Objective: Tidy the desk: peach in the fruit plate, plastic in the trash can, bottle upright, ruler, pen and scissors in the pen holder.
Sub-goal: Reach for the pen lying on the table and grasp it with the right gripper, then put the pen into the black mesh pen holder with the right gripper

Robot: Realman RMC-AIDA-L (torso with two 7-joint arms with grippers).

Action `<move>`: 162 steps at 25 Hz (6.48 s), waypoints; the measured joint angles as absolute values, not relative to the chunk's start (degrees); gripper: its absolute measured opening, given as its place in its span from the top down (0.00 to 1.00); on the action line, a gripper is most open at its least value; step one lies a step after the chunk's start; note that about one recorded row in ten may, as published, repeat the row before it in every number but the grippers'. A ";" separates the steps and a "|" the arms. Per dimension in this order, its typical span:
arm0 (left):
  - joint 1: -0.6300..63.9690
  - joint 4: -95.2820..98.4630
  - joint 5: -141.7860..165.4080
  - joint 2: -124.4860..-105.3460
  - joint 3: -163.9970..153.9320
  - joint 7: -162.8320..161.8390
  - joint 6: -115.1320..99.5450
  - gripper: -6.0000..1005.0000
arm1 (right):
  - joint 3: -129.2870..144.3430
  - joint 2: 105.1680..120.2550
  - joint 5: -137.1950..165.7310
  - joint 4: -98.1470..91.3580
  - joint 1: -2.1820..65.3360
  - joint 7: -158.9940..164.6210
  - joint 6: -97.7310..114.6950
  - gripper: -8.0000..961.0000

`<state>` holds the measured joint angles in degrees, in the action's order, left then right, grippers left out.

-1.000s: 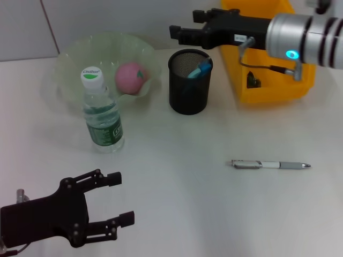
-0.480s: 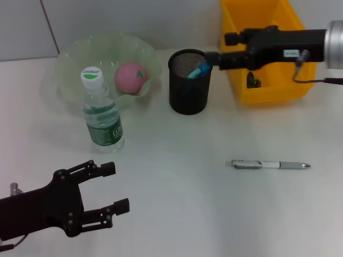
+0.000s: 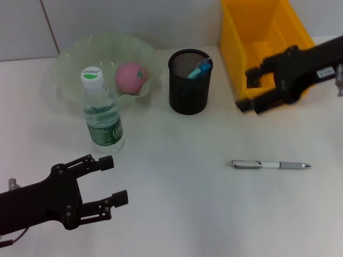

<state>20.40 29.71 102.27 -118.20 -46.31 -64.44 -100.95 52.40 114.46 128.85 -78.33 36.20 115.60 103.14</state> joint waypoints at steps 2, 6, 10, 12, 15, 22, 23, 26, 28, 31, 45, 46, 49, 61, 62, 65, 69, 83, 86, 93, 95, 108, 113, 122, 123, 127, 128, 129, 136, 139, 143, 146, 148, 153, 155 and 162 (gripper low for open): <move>20.39 29.72 102.04 -118.21 -46.31 -64.95 -100.92 0.16 | 52.64 114.22 131.32 -77.76 37.44 115.02 104.94 0.15; 20.42 29.71 101.42 -118.21 -46.29 -65.78 -100.85 0.16 | 53.15 113.89 139.00 -74.28 41.77 110.84 108.55 0.15; 20.44 29.67 101.24 -118.21 -45.35 -66.16 -100.69 0.16 | 54.76 113.78 146.55 -68.55 46.54 105.70 110.01 0.16; 20.42 29.64 101.27 -118.21 -45.07 -66.18 -100.66 0.16 | 55.37 113.78 147.75 -67.51 47.26 104.95 109.92 0.16; 20.36 29.60 101.62 -118.21 -45.14 -66.18 -100.39 0.16 | 58.64 114.07 150.86 -64.37 48.80 103.19 107.35 0.16; 20.30 29.72 103.05 -117.78 -45.34 -66.86 -98.62 0.16 | 63.38 114.96 153.07 -60.94 49.45 102.00 102.83 0.16; 20.32 29.75 103.58 -117.66 -45.22 -67.24 -98.23 0.16 | 64.19 115.36 153.68 -59.86 49.50 101.59 101.73 0.16; 20.29 29.79 104.00 -117.51 -45.07 -67.65 -97.65 0.16 | 64.75 115.98 154.57 -58.86 49.52 101.10 100.32 0.16; 20.22 29.79 104.00 -117.50 -45.06 -67.68 -97.64 0.16 | 65.25 116.62 155.50 -57.79 49.53 100.76 98.59 0.16; 19.96 29.80 103.96 -117.56 -45.04 -67.82 -97.66 0.16 | 66.48 117.32 156.92 -55.96 49.55 100.48 95.73 0.16; 19.86 29.80 104.08 -117.76 -45.05 -68.47 -97.54 0.16 | 70.04 118.78 160.84 -50.72 50.20 101.42 89.05 0.16; 19.86 29.80 104.08 -117.76 -45.05 -68.47 -97.54 0.16 | 70.04 118.78 160.84 -50.72 50.20 101.42 89.05 0.16; 19.86 29.80 104.08 -117.65 -45.02 -68.47 -97.54 0.16 | 70.28 118.84 161.23 -49.48 50.50 101.74 88.02 0.16; 19.86 29.80 104.06 -117.49 -44.99 -68.47 -97.62 0.16 | 71.69 118.97 161.47 -48.60 50.34 103.01 85.85 0.22; 19.86 29.80 104.06 -117.47 -44.99 -68.47 -97.62 0.16 | 71.87 118.98 161.47 -48.46 50.34 103.16 85.68 0.27; 19.86 29.80 104.06 -117.43 -44.99 -68.47 -97.58 0.16 | 72.13 118.99 161.47 -48.00 50.51 103.41 85.38 0.42; 19.90 29.80 104.06 -117.37 -44.99 -68.47 -97.57 0.16 | 72.19 118.99 161.47 -47.85 50.53 103.44 85.12 0.58; 20.31 29.80 103.93 -117.00 -44.99 -68.46 -97.85 0.16 | 73.73 119.08 161.45 -47.63 50.54 104.35 84.86 0.62; 20.32 29.80 103.93 -116.90 -44.99 -68.46 -97.91 0.16 | 73.74 119.10 161.42 -47.63 50.54 104.39 84.78 0.62; 20.30 29.80 103.77 -116.74 -44.99 -68.46 -97.91 0.16 | 75.04 119.16 161.23 -46.42 50.60 104.41 83.64 0.67; 20.30 29.79 103.76 -116.71 -44.99 -68.46 -97.91 0.16 | 75.06 119.16 161.16 -46.42 50.64 104.42 83.65 0.73; 19.89 30.32 103.60 -116.58 -44.91 -68.46 -98.21 0.16 | 60.35 118.60 143.25 -73.27 44.90 103.60 97.29 0.86; 19.92 30.33 103.80 -116.93 -44.90 -68.37 -98.21 0.16 | 50.58 118.78 126.56 -75.02 41.96 100.46 92.60 0.86; 20.34 30.33 104.03 -117.10 -45.23 -68.37 -98.18 0.16 | 51.72 118.94 110.17 -64.78 39.23 96.15 71.07 0.86; 20.40 30.33 104.04 -117.13 -45.34 -68.36 -98.18 0.16 | 53.68 118.96 108.72 -61.26 39.87 95.52 66.99 0.86; 20.42 30.32 104.06 -117.14 -45.35 -68.36 -98.17 0.16 | 58.14 119.08 105.73 -56.99 40.29 93.74 59.92 0.86; 20.45 30.32 104.06 -117.14 -45.35 -68.35 -98.16 0.16 | 61.19 119.20 104.14 -55.14 40.30 93.13 55.37 0.86; 20.45 30.32 104.06 -117.15 -45.35 -68.35 -98.16 0.16 | 61.19 119.20 104.14 -55.14 40.30 93.13 55.37 0.86; 20.96 30.32 104.07 -117.12 -45.29 -68.71 -98.16 0.16 | 67.66 119.34 97.34 -48.65 40.23 88.89 44.80 0.85; 21.20 30.34 104.07 -116.91 -45.28 -69.44 -98.16 0.16 | 67.79 119.35 96.63 -46.48 40.58 88.70 43.07 0.85; 21.42 30.39 104.07 -116.72 -45.13 -69.74 -98.16 0.16 | 67.81 119.40 96.47 -44.33 41.21 88.69 42.06 0.85; 21.50 30.40 104.07 -116.66 -45.00 -69.75 -98.16 0.16 | 67.83 119.46 96.39 -43.00 41.76 88.69 41.87 0.85; 21.58 30.41 104.06 -116.59 -44.91 -69.76 -98.16 0.16 | 67.85 119.51 96.31 -42.32 42.01 88.70 41.85 0.84; 21.70 30.48 104.03 -116.48 -44.90 -69.78 -98.16 0.16 | 67.95 119.54 96.03 -41.42 42.21 88.69 41.81 0.84; 21.71 30.50 104.00 -116.39 -44.90 -69.79 -98.17 0.16 | 67.96 119.54 96.02 -41.19 42.21 88.68 41.80 0.84; 21.71 30.50 103.74 -116.07 -44.90 -69.85 -98.24 0.16 | 67.94 119.42 96.16 -40.71 42.12 88.46 41.75 0.83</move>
<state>21.71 30.50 103.74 -116.07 -44.90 -69.85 -98.24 67.95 119.42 96.16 -40.71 42.12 88.46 41.75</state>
